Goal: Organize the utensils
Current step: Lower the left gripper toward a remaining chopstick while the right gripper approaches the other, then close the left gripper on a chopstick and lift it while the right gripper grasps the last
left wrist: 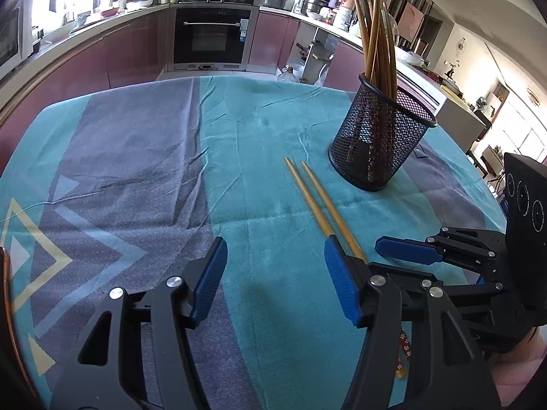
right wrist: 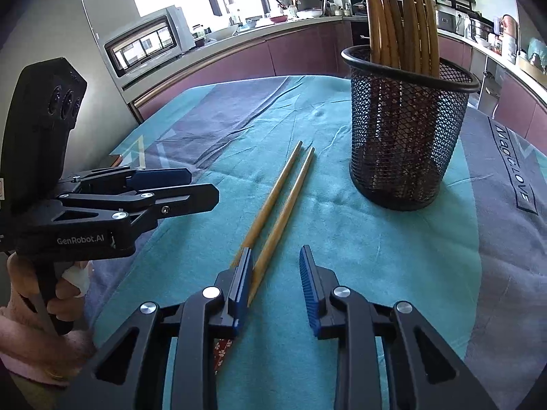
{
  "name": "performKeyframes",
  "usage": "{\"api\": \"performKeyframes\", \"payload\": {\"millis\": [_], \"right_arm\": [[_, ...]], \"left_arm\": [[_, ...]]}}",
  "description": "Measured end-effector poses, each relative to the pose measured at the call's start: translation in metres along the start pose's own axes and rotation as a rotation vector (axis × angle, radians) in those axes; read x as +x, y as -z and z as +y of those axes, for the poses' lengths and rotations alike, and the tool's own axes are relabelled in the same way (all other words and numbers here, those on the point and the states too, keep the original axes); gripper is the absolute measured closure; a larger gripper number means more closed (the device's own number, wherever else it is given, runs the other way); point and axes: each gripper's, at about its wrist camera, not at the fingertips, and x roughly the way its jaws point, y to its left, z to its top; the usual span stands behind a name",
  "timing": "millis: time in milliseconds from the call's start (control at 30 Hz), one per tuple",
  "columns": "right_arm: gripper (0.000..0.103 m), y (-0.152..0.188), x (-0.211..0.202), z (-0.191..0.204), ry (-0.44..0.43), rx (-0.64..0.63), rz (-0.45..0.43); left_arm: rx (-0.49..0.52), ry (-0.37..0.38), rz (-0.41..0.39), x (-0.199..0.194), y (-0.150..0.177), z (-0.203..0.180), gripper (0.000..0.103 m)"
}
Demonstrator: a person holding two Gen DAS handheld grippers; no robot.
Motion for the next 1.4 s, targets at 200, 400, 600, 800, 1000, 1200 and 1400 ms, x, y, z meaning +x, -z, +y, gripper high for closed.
{"api": "performKeyframes", "payload": {"millis": [200,400,600,800,1000,1200,1400], "right_arm": [[0.079,0.001,-0.003,-0.009,-0.008,0.027,0.002],[0.079,0.002,-0.007,-0.021,-0.013,0.052,0.001],[0.079,0.001,-0.006,-0.025,-0.023,0.063,0.002],[0.079,-0.001,-0.004,-0.025,-0.02,0.061,0.0],[0.079,-0.008,0.002,-0.024,0.0,0.058,-0.008],[0.079,-0.018,0.013,-0.02,0.028,0.042,-0.014],[0.084,-0.025,0.019,-0.017,0.052,0.032,-0.01]], "left_arm": [[0.052,0.019,0.014,0.005,0.002,-0.015,0.044],[0.114,0.045,0.049,0.016,0.008,-0.032,0.044],[0.183,0.013,0.064,0.023,0.014,-0.048,0.045],[0.213,-0.03,0.063,0.024,0.015,-0.05,0.056],[0.16,-0.006,0.068,0.021,0.009,-0.036,0.065],[0.133,-0.028,0.063,0.029,-0.004,-0.029,0.065],[0.145,-0.065,0.058,0.039,-0.012,-0.031,0.071]]}}
